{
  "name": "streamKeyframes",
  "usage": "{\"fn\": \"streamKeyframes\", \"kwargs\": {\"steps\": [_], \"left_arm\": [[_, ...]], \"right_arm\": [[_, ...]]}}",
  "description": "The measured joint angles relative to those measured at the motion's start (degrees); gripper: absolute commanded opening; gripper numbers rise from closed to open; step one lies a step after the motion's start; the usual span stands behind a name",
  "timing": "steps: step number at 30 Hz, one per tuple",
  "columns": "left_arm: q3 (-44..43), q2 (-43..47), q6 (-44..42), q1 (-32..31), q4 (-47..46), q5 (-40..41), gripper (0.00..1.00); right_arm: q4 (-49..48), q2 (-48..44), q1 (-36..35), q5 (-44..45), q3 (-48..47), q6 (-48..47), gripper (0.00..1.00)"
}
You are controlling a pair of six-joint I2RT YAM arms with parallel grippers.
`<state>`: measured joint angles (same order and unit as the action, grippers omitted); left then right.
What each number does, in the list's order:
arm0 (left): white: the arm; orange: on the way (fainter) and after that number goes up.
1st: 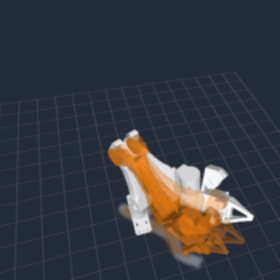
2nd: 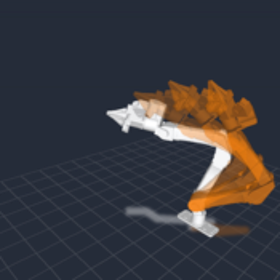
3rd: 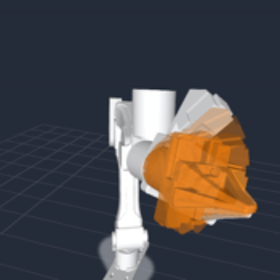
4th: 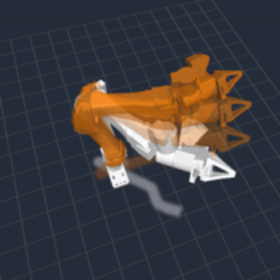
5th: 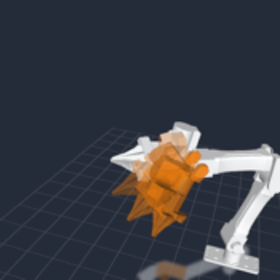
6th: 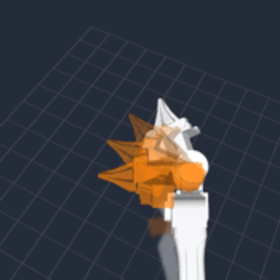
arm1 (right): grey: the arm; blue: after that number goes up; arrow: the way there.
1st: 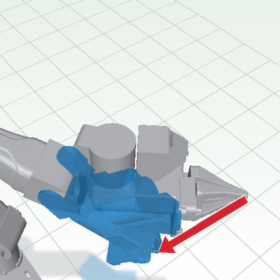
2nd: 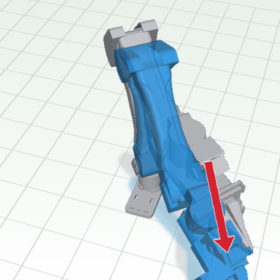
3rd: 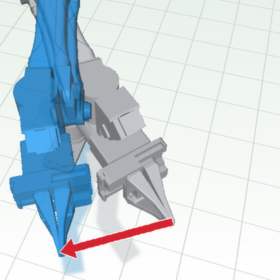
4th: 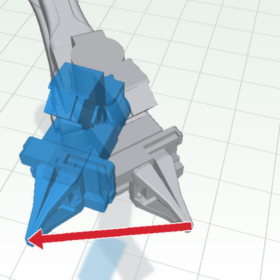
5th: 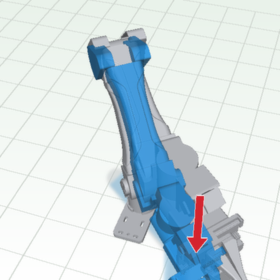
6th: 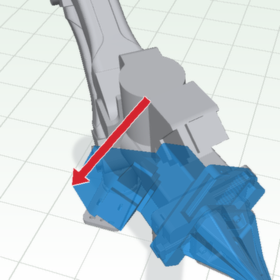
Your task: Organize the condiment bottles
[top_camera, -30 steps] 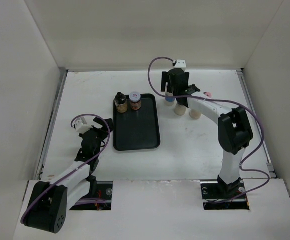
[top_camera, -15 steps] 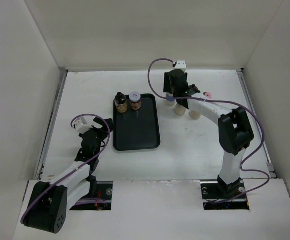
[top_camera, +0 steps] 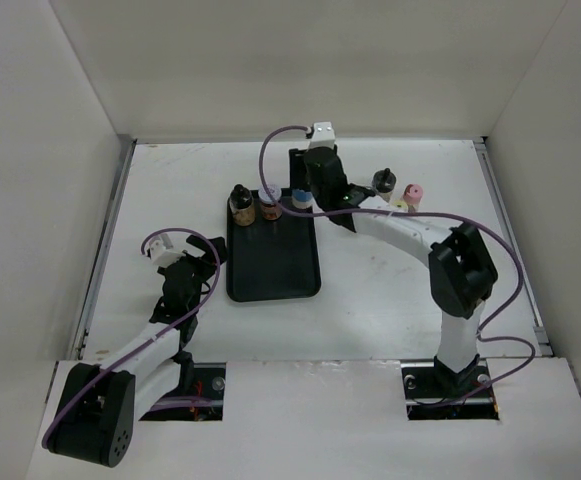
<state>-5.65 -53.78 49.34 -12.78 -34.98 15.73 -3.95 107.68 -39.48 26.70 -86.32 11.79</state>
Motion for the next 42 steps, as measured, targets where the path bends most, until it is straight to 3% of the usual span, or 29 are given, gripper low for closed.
{"fn": "streamKeyframes", "kwargs": {"steps": [8,13,19,23,25,26,29,31,32,34,36,37,40,42], "left_arm": [[0.0,0.11,-0.02,0.0,0.0,0.0,1.0],[0.0,0.11,-0.02,0.04,0.0,-0.07,1.0],[0.0,0.0,-0.02,0.0,0.0,-0.11,1.0],[0.0,0.0,-0.02,0.0,-0.02,-0.15,1.0],[0.0,0.02,-0.02,0.0,-0.02,-0.15,1.0],[0.0,0.04,-0.04,0.0,-0.02,-0.15,1.0],[0.0,0.04,-0.02,0.13,-0.02,-0.17,1.0],[0.0,0.04,-0.02,0.11,-0.02,-0.15,1.0],[0.0,0.04,-0.04,0.11,-0.02,-0.15,1.0],[0.0,-0.02,-0.02,0.11,-0.02,-0.15,1.0],[0.0,-0.04,-0.04,0.11,-0.02,-0.15,1.0],[0.0,-0.04,-0.04,0.09,-0.02,-0.13,1.0],[0.0,-0.44,-0.02,-0.02,-0.11,-0.09,1.0],[0.0,-0.83,-0.02,-0.02,-0.09,-0.09,1.0]], "right_arm": [[-0.5,6.71,-1.49,-1.36,-2.23,0.22,0.51],[-1.22,8.2,-1.46,-1.46,-2.54,0.63,0.64],[-3.19,8.17,-1.46,-1.44,-2.54,1.27,0.93],[-4.24,6.23,-1.49,-1.6,-0.92,1.31,0.97],[-4.26,3.04,-1.53,-1.64,1.68,1.31,0.93],[-4.55,0.66,-1.53,-1.6,3.67,1.29,0.86],[-6.86,-8.02,-1.57,-0.72,11.45,1.53,0.45],[-8.59,-14.69,-1.22,0.55,17.75,2.64,0.4],[-9.07,-17.88,-0.92,1.27,20.87,3.41,0.42],[-9.68,-22.29,0.72,2.54,25.46,4.85,0.55],[-9.4,-24.17,3.45,4.02,28.57,6.05,0.82],[-9.11,-24.24,4.55,4.76,29.51,6.62,0.89],[-7.02,-23.78,7.17,7.19,31.98,7.21,0.99],[-5.81,-22.82,7.56,7.87,32.09,7.3,1.0]]}}
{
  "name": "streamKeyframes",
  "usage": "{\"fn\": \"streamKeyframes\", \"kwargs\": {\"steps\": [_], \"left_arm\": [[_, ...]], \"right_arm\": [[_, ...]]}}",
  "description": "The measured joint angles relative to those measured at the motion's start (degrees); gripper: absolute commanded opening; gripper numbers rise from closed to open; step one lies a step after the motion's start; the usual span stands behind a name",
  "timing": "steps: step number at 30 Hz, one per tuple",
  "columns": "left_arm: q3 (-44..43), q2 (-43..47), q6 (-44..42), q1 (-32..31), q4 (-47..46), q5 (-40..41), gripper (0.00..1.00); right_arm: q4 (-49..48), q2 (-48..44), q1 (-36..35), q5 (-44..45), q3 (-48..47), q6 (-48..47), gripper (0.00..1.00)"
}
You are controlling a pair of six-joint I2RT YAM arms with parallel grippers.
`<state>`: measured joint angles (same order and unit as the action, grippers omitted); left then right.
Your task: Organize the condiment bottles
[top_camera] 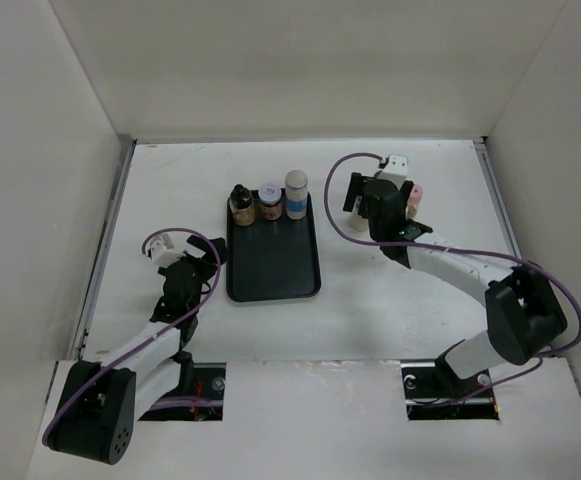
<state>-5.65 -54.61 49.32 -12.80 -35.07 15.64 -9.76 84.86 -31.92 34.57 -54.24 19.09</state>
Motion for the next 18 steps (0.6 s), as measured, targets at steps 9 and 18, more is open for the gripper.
{"fn": "streamKeyframes", "kwargs": {"steps": [9,18], "left_arm": [[0.0,0.2,-0.31,0.0,-0.26,0.35,1.0],[0.0,0.22,-0.55,0.0,-0.31,0.42,1.0]], "right_arm": [[2.05,7.06,2.29,-2.08,-2.21,0.26,0.94],[1.36,12.31,3.72,-4.28,-6.14,-0.55,0.59]]}}
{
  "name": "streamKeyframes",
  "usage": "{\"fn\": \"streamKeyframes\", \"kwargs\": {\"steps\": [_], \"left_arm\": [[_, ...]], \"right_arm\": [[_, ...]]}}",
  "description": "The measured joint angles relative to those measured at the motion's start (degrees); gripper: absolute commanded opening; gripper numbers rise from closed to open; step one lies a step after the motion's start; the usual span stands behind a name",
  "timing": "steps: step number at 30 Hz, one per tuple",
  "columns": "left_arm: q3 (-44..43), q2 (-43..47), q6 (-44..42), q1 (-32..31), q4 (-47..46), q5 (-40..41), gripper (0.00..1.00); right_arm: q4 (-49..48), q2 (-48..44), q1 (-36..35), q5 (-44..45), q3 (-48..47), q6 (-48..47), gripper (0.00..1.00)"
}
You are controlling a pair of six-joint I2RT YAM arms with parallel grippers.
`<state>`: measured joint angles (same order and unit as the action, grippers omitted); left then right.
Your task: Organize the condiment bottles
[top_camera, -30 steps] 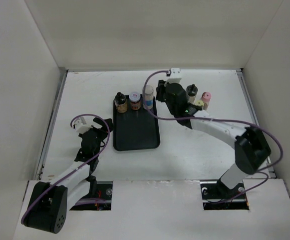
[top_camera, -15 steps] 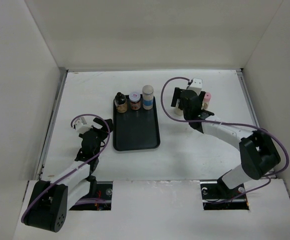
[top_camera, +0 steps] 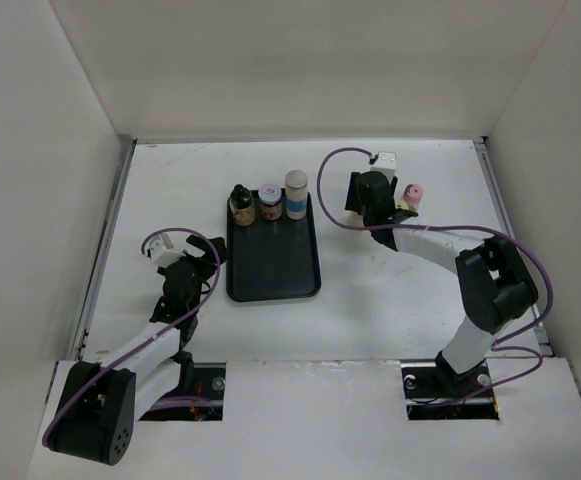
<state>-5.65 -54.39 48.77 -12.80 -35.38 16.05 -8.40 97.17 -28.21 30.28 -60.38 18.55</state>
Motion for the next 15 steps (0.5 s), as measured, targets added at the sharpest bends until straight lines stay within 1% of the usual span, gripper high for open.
{"fn": "streamKeyframes", "kwargs": {"steps": [2,6,8,10,12,15], "left_arm": [[0.0,0.0,-0.04,0.0,0.0,0.02,1.0],[0.0,0.15,-0.07,0.0,0.0,0.0,1.0],[0.0,0.39,-0.13,-0.02,-0.07,0.04,1.0],[0.0,0.22,-0.11,-0.02,-0.07,0.09,1.0],[0.0,-0.02,-0.09,0.02,-0.07,0.09,1.0],[0.0,-0.02,-0.07,0.39,-0.07,0.22,1.0]], "right_arm": [[-0.55,0.35,0.0,-0.35,-0.24,-0.22,0.52],[-0.55,-0.35,-0.39,-0.66,0.2,-0.83,0.5],[0.55,-2.75,-1.53,-0.42,1.44,-1.33,0.5],[1.77,-5.44,-3.65,0.04,1.86,-1.92,0.5],[1.46,-7.93,-7.19,0.37,1.73,-2.29,0.5],[1.03,-8.44,-13.42,0.17,-0.55,-2.29,0.49]]}}
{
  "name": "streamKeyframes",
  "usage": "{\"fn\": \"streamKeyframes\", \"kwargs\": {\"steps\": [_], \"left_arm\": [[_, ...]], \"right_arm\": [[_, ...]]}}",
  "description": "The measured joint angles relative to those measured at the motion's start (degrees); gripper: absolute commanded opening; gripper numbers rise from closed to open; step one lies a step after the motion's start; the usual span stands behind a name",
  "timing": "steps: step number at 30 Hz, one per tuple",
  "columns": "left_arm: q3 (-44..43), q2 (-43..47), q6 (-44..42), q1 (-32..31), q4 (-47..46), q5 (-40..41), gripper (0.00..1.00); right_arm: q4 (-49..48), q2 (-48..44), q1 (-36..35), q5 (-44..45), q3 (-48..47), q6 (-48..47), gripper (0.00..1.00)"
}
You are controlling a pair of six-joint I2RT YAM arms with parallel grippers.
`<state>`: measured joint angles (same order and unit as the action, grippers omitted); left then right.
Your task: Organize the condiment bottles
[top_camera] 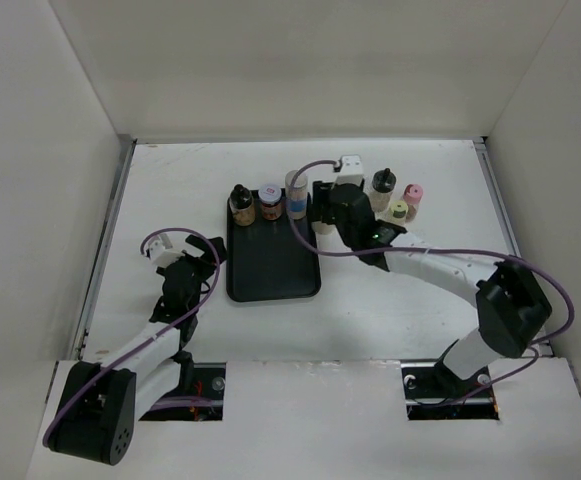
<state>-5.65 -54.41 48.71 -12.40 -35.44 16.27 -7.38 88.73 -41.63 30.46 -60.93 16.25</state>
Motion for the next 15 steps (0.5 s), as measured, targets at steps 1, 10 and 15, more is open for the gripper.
{"fn": "streamKeyframes", "kwargs": {"steps": [1,10,15], "left_arm": [[0.0,0.0,0.07,0.09,0.02,0.02,1.0],[0.0,2.56,0.68,2.27,0.11,-0.04,1.0],[0.0,2.73,0.85,2.6,0.11,-0.46,1.0]], "right_arm": [[-0.28,0.85,-1.88,-0.42,-1.31,0.02,0.49],[-1.66,18.91,-11.67,-5.33,-19.12,-0.09,0.51],[-1.64,28.33,-12.85,-6.75,-27.06,-0.66,0.52]]}}
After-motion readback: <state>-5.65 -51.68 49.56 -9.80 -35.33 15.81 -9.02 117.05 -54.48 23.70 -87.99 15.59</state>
